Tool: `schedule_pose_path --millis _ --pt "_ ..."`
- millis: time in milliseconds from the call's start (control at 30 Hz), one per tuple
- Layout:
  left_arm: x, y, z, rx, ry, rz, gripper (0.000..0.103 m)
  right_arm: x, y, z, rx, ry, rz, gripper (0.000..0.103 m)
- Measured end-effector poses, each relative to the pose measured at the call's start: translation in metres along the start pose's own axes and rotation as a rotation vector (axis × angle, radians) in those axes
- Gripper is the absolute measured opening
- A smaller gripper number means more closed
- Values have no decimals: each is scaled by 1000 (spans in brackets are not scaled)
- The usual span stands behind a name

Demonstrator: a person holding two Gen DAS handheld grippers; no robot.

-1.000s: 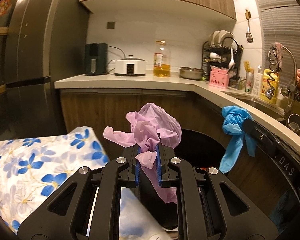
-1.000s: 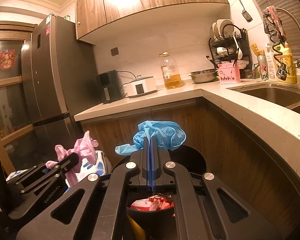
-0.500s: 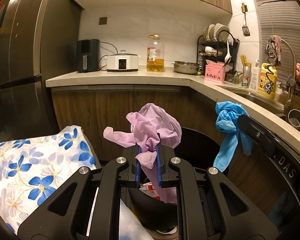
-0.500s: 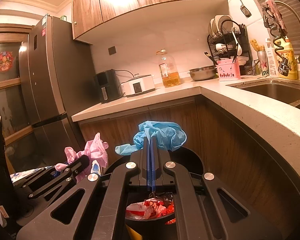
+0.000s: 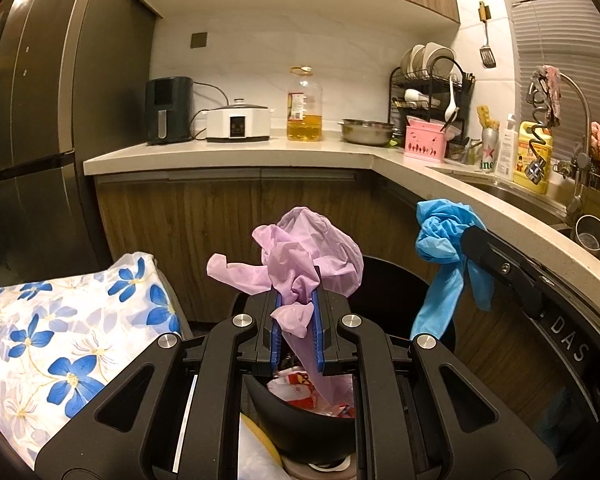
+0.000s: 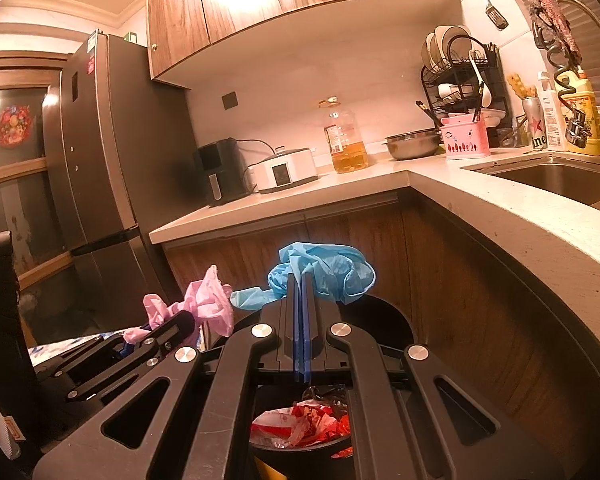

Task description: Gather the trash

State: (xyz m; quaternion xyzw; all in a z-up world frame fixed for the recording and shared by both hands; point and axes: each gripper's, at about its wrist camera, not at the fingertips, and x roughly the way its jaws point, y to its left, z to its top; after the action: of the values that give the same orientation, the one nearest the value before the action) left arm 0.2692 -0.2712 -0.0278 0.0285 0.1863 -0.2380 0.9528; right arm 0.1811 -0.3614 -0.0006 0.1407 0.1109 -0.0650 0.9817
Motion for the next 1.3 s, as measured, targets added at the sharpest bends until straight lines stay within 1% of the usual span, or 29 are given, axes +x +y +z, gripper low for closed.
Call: schedule_pose_path --millis 67,167,200,233,267,300,333,367,400,500,567,633,667,733,800,900,967,1033,1100,1300 --pt "2 0 0 2 3 -4 12 3 -1 0 -1 3 6 2" --pt "6 0 -2 -2 9 -30 12 8 -1 0 -2 18 18 3" --pt "7 0 -2 2 11 -34 12 11 -1 0 -4 21 21 5" --pt "9 0 -3 9 17 -40 14 12 -2 -1 -5 22 28 19" --pt "11 0 -4 13 23 -44 19 14 -3 0 -6 25 28 29" --pt "12 1 -5 15 26 -45 23 15 -3 -1 -6 26 25 49" --pt "13 2 -6 16 29 -40 37 15 -5 -1 0 20 19 53" --pt "13 3 -8 15 30 -40 52 15 -7 -2 2 12 13 53" --pt "12 5 -9 9 25 -41 55 14 -8 -2 2 14 3 53" --pt "10 11 -11 3 25 -13 63 12 -12 -4 16 26 -17 53" --pt "6 16 -14 0 27 14 69 9 -13 -6 19 37 -32 57" --pt "0 21 -16 0 23 42 73 4 -11 -8 16 43 -49 67" --pt "-5 25 -18 2 22 70 75 1 -10 -8 14 44 -55 69" --pt "-15 31 -22 1 20 106 79 -6 -6 -8 6 49 -56 77" --pt "-26 38 -24 -3 19 141 82 -12 1 -10 -7 57 -57 84" --pt "-43 49 -27 -17 20 179 86 -21 15 -13 -38 72 -48 88" --pt "-58 58 -29 -27 20 198 93 -26 25 -14 -56 88 -49 89" --pt "-71 64 -30 -30 16 210 96 -32 32 -16 -57 96 -40 97" --pt "-88 72 -31 -35 14 230 97 -40 39 -18 -55 90 -25 97" --pt "-130 91 -40 -53 20 262 97 -66 68 -22 -110 80 -32 97"
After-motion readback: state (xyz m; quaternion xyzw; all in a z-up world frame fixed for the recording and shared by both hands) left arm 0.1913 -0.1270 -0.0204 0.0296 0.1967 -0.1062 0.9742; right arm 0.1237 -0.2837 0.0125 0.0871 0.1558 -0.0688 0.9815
